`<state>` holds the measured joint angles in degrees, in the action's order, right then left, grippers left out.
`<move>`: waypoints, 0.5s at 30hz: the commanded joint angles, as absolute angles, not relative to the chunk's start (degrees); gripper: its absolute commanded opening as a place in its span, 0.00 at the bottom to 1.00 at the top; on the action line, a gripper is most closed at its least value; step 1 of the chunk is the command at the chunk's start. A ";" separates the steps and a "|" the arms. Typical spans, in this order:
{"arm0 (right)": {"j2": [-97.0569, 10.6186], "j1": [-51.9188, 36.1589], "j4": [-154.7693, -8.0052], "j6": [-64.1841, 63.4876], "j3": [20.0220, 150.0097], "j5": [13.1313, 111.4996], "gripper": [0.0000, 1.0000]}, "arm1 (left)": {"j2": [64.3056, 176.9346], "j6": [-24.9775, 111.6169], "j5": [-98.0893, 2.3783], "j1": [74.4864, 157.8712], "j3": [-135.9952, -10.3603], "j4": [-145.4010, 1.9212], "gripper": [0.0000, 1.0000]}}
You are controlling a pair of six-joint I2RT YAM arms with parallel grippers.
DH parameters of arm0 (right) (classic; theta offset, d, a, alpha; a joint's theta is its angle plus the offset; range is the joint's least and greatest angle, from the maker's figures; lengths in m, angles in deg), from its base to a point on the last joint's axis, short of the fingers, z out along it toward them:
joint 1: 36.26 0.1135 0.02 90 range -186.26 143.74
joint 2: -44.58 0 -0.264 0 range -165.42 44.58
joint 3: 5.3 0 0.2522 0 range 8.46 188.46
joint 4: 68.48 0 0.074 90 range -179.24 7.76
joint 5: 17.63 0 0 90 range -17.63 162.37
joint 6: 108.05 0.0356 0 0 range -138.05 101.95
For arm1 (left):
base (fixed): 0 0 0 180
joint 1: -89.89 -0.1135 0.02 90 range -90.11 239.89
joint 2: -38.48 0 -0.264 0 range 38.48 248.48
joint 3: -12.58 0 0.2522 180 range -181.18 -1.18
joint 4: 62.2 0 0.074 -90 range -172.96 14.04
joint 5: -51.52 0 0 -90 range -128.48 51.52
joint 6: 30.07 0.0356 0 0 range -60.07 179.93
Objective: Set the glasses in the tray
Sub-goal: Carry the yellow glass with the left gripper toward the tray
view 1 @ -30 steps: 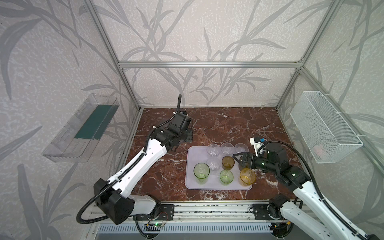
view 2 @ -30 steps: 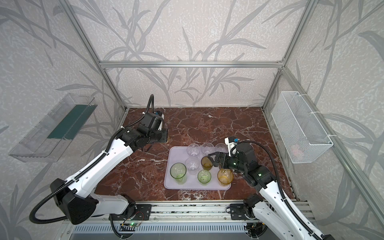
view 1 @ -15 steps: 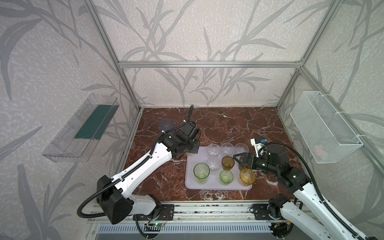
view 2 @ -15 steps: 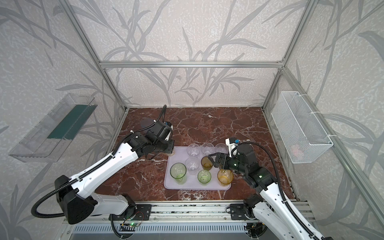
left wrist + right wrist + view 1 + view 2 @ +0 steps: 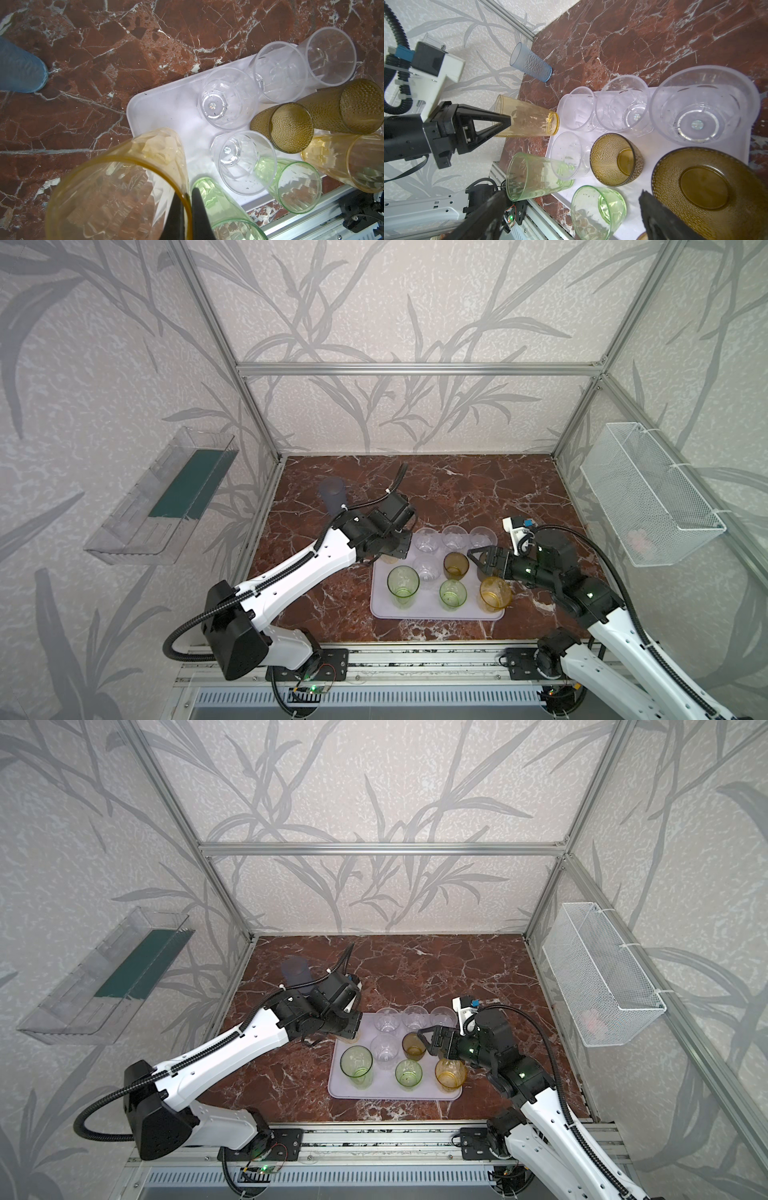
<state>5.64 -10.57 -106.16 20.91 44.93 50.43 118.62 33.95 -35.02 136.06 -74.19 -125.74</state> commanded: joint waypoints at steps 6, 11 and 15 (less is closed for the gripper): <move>6.00 -11.04 -106.84 20.10 44.23 51.16 0.99 | 120.44 32.41 -35.07 138.79 -74.02 -126.25 0.00; 6.09 -11.12 -106.81 20.09 44.11 51.27 0.99 | 121.51 32.34 -35.33 139.63 -74.61 -127.10 0.00; 6.08 -11.13 -106.79 20.18 43.88 51.25 0.99 | 122.40 32.57 -35.74 140.16 -74.94 -127.28 0.00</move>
